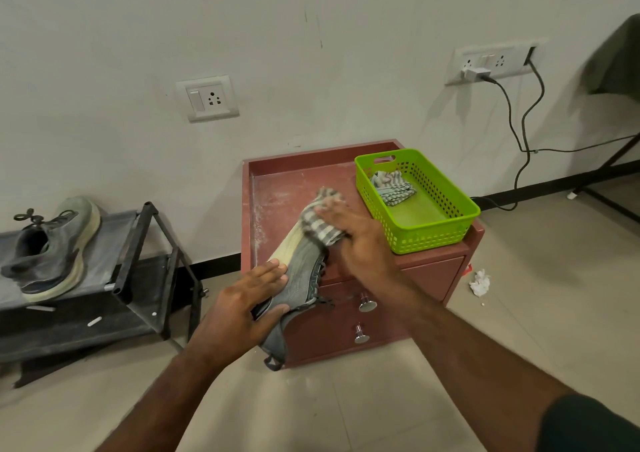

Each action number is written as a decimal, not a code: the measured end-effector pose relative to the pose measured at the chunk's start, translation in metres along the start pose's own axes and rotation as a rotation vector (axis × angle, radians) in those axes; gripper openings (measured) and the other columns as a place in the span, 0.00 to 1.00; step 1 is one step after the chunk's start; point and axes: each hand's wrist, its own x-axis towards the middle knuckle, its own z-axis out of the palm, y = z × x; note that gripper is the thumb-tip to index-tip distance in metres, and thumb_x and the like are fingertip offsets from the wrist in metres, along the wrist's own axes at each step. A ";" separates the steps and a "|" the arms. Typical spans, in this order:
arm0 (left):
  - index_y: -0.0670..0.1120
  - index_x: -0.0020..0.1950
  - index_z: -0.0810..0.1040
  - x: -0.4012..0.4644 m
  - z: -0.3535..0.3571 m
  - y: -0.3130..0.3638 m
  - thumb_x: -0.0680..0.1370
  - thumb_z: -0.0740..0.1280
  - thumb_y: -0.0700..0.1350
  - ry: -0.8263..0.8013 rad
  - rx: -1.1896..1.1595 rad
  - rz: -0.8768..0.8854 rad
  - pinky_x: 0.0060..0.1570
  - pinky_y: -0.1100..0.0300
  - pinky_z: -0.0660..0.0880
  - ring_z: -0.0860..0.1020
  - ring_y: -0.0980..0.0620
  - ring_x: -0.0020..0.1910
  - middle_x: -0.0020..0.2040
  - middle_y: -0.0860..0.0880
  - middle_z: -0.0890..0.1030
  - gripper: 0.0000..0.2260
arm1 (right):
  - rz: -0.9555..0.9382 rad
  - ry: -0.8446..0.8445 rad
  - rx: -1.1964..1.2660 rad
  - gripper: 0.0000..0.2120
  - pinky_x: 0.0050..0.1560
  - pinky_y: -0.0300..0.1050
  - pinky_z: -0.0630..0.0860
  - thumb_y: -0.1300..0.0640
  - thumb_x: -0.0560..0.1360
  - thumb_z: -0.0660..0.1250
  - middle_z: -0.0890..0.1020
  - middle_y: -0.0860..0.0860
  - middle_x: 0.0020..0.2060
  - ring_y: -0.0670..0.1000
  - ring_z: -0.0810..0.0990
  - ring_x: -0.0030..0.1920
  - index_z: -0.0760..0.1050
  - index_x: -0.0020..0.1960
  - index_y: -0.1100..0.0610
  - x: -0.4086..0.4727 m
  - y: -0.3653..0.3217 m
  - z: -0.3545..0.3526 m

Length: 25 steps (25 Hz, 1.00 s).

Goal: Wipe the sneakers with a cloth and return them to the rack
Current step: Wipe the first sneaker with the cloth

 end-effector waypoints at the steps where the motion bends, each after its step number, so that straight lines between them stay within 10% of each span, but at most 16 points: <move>1: 0.50 0.69 0.77 0.001 0.000 0.000 0.75 0.67 0.60 0.003 0.000 -0.001 0.71 0.74 0.58 0.60 0.73 0.73 0.70 0.59 0.71 0.26 | -0.147 -0.144 -0.057 0.28 0.74 0.43 0.64 0.76 0.70 0.60 0.77 0.54 0.67 0.49 0.72 0.71 0.79 0.64 0.56 -0.003 -0.003 0.009; 3: 0.49 0.69 0.77 0.002 0.000 0.001 0.75 0.69 0.58 0.007 -0.003 0.001 0.70 0.76 0.57 0.60 0.74 0.72 0.70 0.58 0.71 0.25 | -0.221 -0.218 -0.151 0.31 0.75 0.42 0.62 0.76 0.69 0.58 0.76 0.54 0.68 0.50 0.69 0.73 0.79 0.65 0.54 -0.005 0.008 0.024; 7: 0.49 0.69 0.77 0.002 -0.001 -0.001 0.75 0.73 0.55 0.012 -0.020 0.004 0.72 0.70 0.60 0.64 0.69 0.73 0.71 0.57 0.73 0.24 | 0.326 0.133 -0.014 0.27 0.67 0.27 0.64 0.75 0.70 0.64 0.81 0.52 0.62 0.48 0.77 0.66 0.81 0.62 0.52 0.006 0.024 0.001; 12: 0.48 0.69 0.78 0.003 -0.001 -0.003 0.75 0.74 0.54 0.023 -0.005 -0.001 0.71 0.74 0.58 0.65 0.66 0.73 0.70 0.57 0.73 0.24 | -0.108 -0.262 0.016 0.28 0.74 0.39 0.61 0.76 0.70 0.62 0.77 0.54 0.67 0.48 0.71 0.71 0.79 0.64 0.56 -0.017 -0.015 0.022; 17: 0.49 0.70 0.77 0.000 -0.001 -0.005 0.75 0.73 0.54 0.022 -0.034 0.004 0.72 0.68 0.61 0.62 0.71 0.73 0.71 0.59 0.71 0.25 | 0.445 0.138 -0.040 0.28 0.62 0.32 0.71 0.76 0.69 0.63 0.83 0.51 0.59 0.49 0.80 0.61 0.81 0.62 0.52 -0.008 0.026 0.005; 25: 0.47 0.71 0.76 0.002 -0.002 -0.004 0.78 0.70 0.55 0.003 0.053 0.041 0.76 0.64 0.53 0.64 0.60 0.75 0.73 0.55 0.71 0.24 | -0.160 -0.285 -0.022 0.35 0.75 0.40 0.60 0.77 0.65 0.57 0.74 0.53 0.70 0.49 0.66 0.75 0.77 0.67 0.55 -0.033 0.009 0.015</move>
